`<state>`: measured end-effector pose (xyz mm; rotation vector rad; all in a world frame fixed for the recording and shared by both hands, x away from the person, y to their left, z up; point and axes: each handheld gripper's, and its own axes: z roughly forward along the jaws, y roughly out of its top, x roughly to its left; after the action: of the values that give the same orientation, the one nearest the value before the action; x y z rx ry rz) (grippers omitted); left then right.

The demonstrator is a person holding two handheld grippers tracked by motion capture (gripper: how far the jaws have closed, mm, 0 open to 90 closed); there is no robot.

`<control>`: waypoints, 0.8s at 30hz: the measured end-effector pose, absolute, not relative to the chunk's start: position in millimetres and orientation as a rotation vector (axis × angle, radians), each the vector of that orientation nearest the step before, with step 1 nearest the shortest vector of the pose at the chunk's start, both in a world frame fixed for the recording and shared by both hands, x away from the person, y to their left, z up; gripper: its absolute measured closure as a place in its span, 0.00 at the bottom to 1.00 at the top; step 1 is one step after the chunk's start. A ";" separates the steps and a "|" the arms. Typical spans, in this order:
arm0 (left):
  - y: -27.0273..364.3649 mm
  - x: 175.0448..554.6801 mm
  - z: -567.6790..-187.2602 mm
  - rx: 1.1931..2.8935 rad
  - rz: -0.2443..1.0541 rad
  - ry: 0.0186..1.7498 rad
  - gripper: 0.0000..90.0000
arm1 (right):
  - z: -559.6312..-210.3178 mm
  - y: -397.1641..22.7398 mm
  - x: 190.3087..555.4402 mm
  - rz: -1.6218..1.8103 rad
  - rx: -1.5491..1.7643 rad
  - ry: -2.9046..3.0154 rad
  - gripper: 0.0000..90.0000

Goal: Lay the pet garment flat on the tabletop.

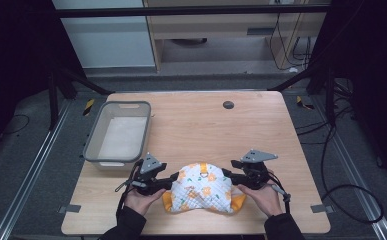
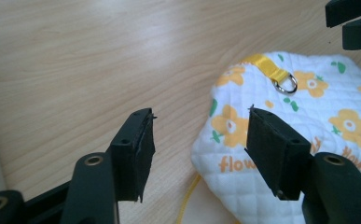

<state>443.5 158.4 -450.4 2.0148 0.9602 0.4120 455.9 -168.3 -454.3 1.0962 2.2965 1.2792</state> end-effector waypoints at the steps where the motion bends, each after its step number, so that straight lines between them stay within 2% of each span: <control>1: 156.5 443.7 -452.2 2.019 0.410 0.958 0.45 | -456.3 -166.7 456.3 1.265 1.094 2.305 0.54; 9: 144.6 448.3 -465.4 2.079 0.396 0.952 0.40 | -471.7 -159.9 459.7 1.220 1.104 2.379 0.53; 13: 140.1 449.4 -473.1 2.105 0.366 0.953 0.42 | -477.4 -156.5 460.1 1.210 1.103 2.417 0.58; 17: 138.1 449.4 -475.2 2.118 0.343 0.951 0.54 | -479.5 -153.4 459.0 1.195 1.098 2.451 0.68; 18: 137.3 449.2 -475.4 2.123 0.344 0.949 0.54 | -479.5 -153.4 459.0 1.195 1.098 2.451 0.68; 20: 136.4 449.1 -476.2 2.126 0.330 0.948 0.64 | -480.1 -153.0 458.8 1.186 1.087 2.457 0.75; 21: 136.7 449.7 -476.6 2.132 0.318 0.948 0.74 | -479.4 -153.5 458.4 1.184 1.088 2.462 0.82; 23: 137.1 449.8 -476.4 2.130 0.316 0.951 0.85 | -478.8 -154.0 458.1 1.195 1.082 2.464 0.86; 24: 137.2 450.2 -476.4 2.129 0.309 0.953 0.87 | -478.6 -154.0 458.0 1.199 1.080 2.469 0.88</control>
<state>450.2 137.2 -476.4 2.1289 0.9531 0.3090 458.0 -154.0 -478.6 1.0802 2.4690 1.1994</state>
